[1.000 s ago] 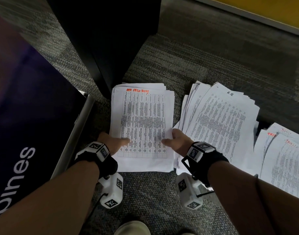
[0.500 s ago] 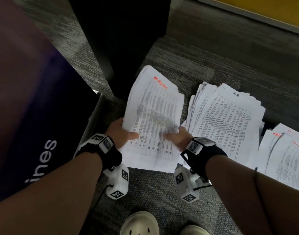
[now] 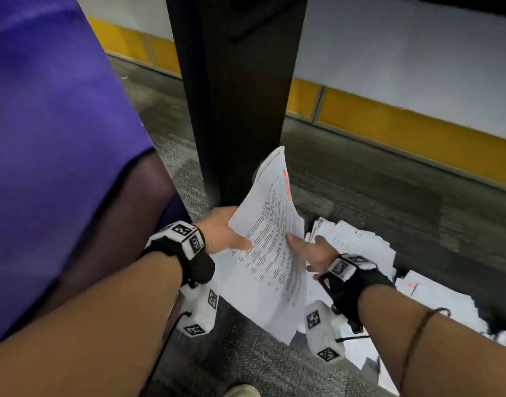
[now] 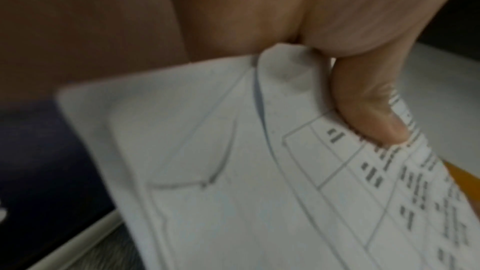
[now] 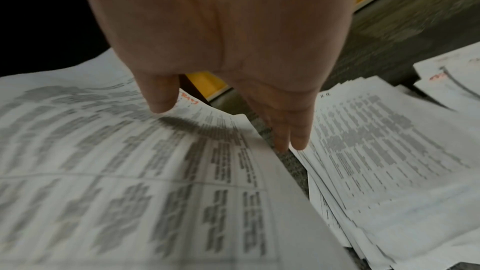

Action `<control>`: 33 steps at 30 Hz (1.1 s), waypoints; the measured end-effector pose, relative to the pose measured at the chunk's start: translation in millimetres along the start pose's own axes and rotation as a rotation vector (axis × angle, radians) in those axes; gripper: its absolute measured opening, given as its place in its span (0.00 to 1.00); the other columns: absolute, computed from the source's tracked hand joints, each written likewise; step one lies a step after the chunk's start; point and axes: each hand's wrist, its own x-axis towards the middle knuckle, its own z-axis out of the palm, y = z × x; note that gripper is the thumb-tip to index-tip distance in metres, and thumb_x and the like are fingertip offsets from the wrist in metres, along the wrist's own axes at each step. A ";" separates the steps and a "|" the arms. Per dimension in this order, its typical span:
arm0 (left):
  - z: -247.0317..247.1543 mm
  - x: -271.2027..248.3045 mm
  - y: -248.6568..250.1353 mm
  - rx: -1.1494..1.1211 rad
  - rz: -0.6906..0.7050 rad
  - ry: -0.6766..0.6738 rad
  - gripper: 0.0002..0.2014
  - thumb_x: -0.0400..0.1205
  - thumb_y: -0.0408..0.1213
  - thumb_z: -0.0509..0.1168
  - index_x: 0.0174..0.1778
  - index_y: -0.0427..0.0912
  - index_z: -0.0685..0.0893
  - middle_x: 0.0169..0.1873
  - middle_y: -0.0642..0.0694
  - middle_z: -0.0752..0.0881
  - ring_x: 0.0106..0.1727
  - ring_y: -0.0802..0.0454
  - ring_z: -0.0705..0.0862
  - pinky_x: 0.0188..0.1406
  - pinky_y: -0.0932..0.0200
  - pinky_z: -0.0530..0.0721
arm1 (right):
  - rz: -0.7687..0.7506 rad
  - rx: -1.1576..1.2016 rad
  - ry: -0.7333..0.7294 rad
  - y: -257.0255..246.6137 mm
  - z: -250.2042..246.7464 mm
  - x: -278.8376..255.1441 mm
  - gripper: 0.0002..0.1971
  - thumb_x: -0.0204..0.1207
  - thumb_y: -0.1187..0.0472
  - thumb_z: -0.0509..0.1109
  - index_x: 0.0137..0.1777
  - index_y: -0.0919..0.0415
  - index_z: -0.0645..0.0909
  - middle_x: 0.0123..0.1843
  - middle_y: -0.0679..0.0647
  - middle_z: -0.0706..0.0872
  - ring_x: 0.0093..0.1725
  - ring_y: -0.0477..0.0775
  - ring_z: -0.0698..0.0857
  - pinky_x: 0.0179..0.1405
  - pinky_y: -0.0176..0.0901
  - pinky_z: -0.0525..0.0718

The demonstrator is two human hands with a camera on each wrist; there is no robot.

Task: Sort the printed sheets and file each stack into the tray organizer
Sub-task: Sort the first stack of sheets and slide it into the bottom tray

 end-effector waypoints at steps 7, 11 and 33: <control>-49.6 -102.1 86.3 -0.110 0.180 -0.101 0.35 0.52 0.40 0.88 0.55 0.45 0.85 0.46 0.47 0.92 0.47 0.51 0.91 0.49 0.50 0.88 | 0.010 0.138 -0.095 -47.8 -40.3 -95.7 0.51 0.52 0.24 0.73 0.70 0.57 0.76 0.66 0.58 0.83 0.60 0.61 0.83 0.61 0.55 0.80; -68.2 -160.3 130.2 -0.057 0.261 0.043 0.43 0.39 0.54 0.87 0.52 0.48 0.86 0.47 0.47 0.92 0.49 0.49 0.90 0.52 0.48 0.87 | -0.143 0.374 -0.136 -85.3 -56.9 -172.0 0.35 0.59 0.47 0.82 0.65 0.64 0.81 0.60 0.62 0.87 0.57 0.63 0.87 0.61 0.61 0.82; -58.5 -355.8 311.0 0.015 0.569 0.457 0.26 0.72 0.42 0.77 0.62 0.42 0.76 0.58 0.44 0.86 0.59 0.42 0.86 0.66 0.40 0.81 | -0.997 0.119 0.226 -217.4 -178.3 -451.4 0.19 0.60 0.60 0.81 0.52 0.47 0.85 0.57 0.58 0.89 0.56 0.63 0.88 0.56 0.69 0.84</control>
